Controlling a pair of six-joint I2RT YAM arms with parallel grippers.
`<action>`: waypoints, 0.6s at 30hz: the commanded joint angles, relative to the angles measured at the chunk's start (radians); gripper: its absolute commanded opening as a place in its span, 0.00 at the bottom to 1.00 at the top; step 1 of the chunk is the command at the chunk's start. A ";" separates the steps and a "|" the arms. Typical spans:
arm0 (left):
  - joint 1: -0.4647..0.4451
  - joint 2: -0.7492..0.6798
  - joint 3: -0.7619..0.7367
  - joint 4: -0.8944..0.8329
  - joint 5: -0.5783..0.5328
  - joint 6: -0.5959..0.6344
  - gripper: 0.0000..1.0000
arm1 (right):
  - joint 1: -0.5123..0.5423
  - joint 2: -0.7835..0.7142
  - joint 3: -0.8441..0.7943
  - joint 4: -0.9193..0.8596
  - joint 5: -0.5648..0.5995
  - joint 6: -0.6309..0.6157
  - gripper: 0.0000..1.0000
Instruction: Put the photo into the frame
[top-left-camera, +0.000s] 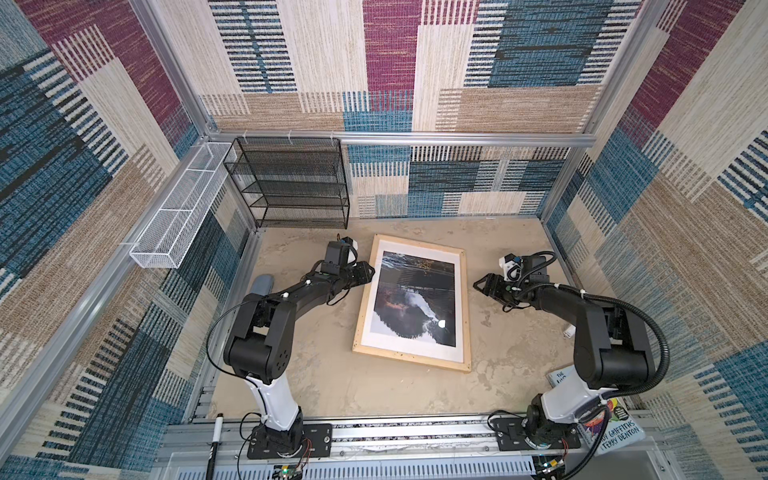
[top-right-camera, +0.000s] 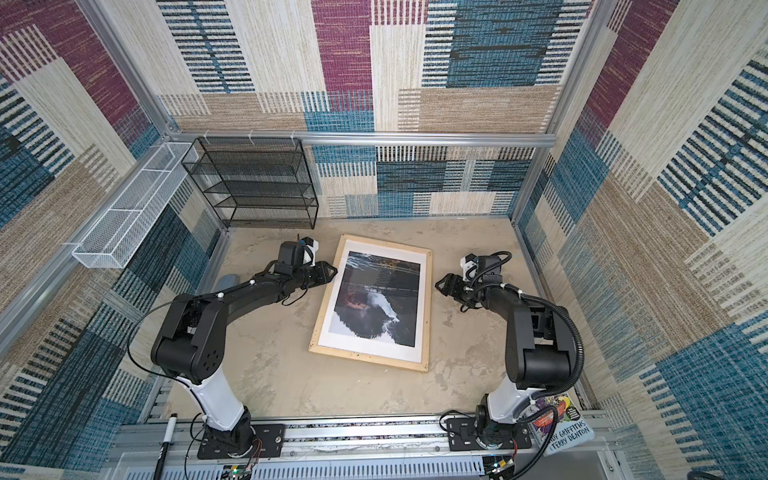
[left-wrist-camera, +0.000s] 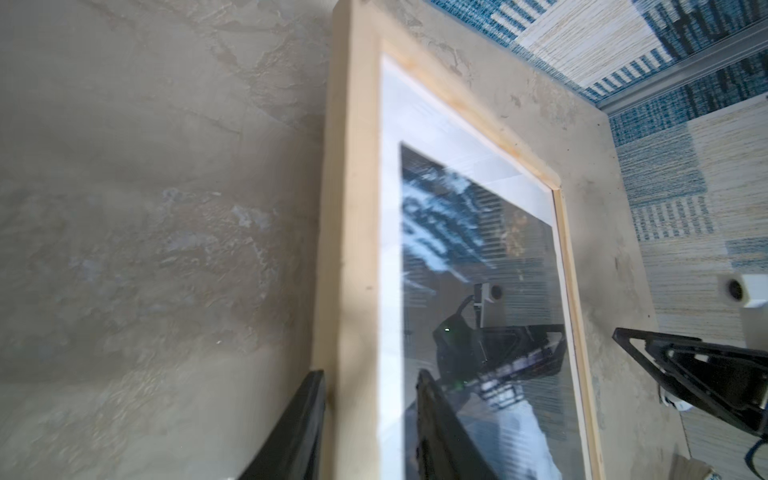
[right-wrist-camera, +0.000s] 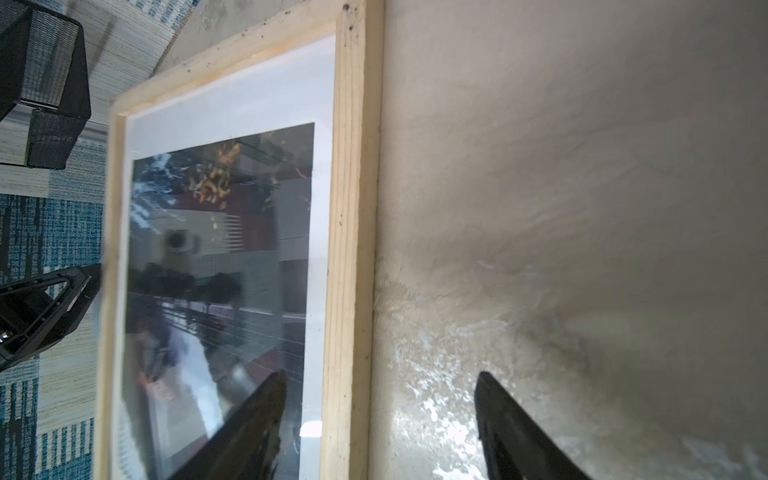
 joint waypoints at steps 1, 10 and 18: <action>0.011 0.014 -0.009 0.102 0.035 0.014 0.41 | 0.015 0.008 0.002 0.038 0.008 0.008 0.74; 0.030 0.008 -0.010 -0.009 -0.027 0.019 0.42 | 0.034 0.022 0.033 0.013 0.056 0.015 0.73; 0.018 -0.128 -0.114 -0.301 -0.230 -0.007 0.35 | 0.033 0.109 0.141 -0.020 0.162 0.006 0.49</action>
